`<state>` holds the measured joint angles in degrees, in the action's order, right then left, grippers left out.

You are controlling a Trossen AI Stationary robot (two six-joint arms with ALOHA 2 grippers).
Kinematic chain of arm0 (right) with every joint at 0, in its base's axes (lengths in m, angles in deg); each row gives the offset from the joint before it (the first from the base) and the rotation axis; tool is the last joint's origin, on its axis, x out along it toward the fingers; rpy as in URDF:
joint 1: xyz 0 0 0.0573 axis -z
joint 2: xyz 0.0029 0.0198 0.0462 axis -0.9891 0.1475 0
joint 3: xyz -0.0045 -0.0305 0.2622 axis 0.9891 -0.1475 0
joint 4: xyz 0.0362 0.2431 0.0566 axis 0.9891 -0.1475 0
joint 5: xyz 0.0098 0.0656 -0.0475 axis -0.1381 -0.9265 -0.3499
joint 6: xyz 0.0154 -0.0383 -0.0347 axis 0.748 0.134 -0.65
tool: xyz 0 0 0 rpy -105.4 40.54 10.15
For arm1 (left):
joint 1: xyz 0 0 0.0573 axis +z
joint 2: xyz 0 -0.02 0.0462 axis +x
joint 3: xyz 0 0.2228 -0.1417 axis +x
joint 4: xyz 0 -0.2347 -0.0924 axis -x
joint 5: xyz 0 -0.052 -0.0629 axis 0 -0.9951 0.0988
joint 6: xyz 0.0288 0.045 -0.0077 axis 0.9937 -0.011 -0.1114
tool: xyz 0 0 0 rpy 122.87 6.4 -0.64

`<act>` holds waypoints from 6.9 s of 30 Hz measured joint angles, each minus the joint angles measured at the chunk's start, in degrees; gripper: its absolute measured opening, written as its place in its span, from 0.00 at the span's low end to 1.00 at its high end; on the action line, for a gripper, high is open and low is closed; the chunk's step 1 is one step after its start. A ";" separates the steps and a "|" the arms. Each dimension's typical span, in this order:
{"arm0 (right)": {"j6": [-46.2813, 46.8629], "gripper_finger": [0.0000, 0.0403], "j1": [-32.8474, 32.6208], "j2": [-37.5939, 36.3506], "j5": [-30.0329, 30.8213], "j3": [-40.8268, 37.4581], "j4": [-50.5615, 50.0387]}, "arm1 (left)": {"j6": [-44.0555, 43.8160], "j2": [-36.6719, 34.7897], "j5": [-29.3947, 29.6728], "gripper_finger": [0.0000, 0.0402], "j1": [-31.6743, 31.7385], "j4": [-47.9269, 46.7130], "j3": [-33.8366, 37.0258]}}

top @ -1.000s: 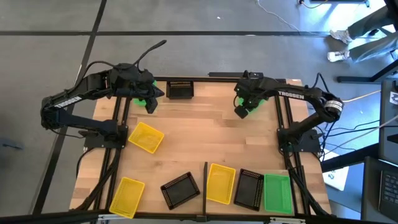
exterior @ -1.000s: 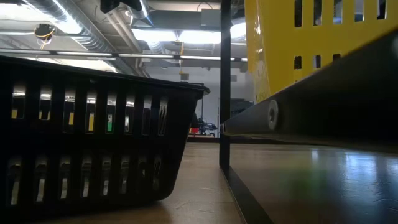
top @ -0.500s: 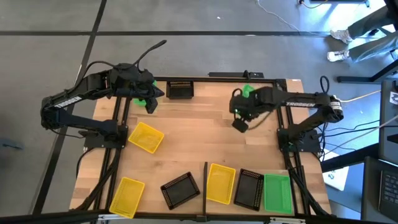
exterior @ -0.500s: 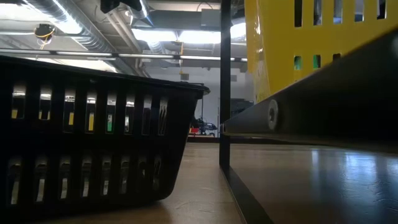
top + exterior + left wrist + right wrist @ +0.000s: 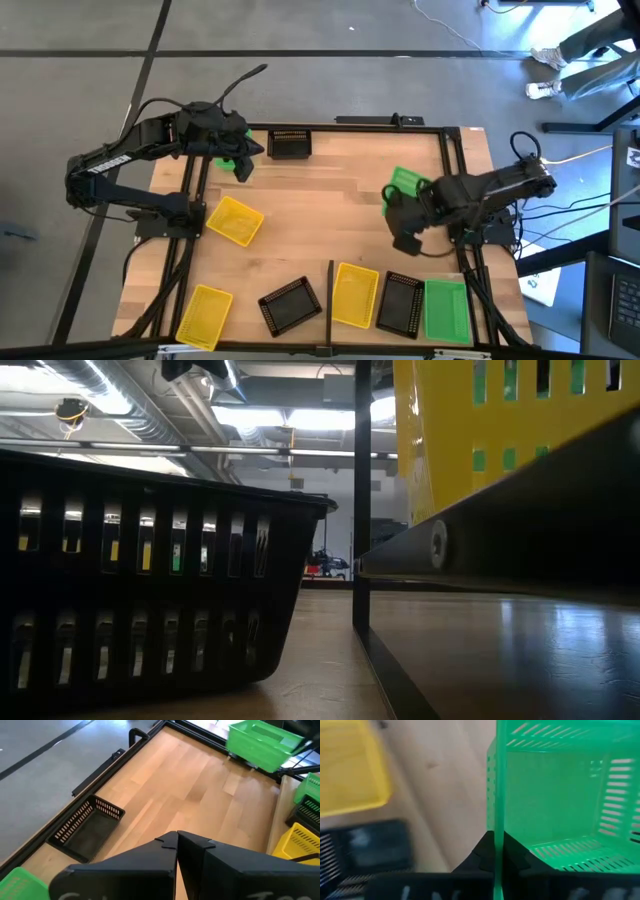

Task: Stack baskets on shelf by color
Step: Stack the right green bin on top of the green bin on the shelf, then stack the top black bin on top of the black bin on the shelf

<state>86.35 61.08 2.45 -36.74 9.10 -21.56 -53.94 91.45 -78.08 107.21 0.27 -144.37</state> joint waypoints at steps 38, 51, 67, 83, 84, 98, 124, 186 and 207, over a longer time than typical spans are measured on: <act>34.32 0.00 -33.12 2.48 -28.54 0.37 11.38 | 13.08 0.01 -5.50 0.00 0.02 0.02 0.00; 19.16 0.00 -35.99 7.75 -26.56 0.35 11.47 | 12.78 0.01 1.10 0.00 0.02 0.04 -0.01; 19.12 0.08 -36.02 8.29 -24.41 0.31 11.83 | 11.03 0.01 1.31 0.00 0.02 0.07 -0.02; 19.50 0.17 -35.72 8.29 -25.20 0.31 11.68 | 11.03 0.01 1.32 0.00 0.02 0.07 0.00; 20.27 0.17 -35.51 8.29 -25.32 0.31 11.66 | 11.03 0.01 1.31 0.00 0.02 0.07 -0.02; 26.82 0.02 -26.01 8.27 -19.05 0.31 11.01 | 10.97 0.01 1.28 0.00 0.02 0.02 -0.02; 16.92 0.00 0.41 4.25 7.40 0.29 3.65 | -4.34 1.17 16.69 0.00 3.51 -0.19 -0.09; -1.89 0.00 15.36 -4.21 16.16 0.31 13.03 | 5.28 26.89 7.07 0.19 17.74 3.45 -0.02; -12.75 0.00 15.36 -4.21 11.59 0.31 23.81 | 55.01 38.83 -11.02 0.18 20.44 1.70 -0.02</act>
<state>73.60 76.43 -1.77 -25.15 9.41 2.25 1.07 130.28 -89.11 127.65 1.98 -144.40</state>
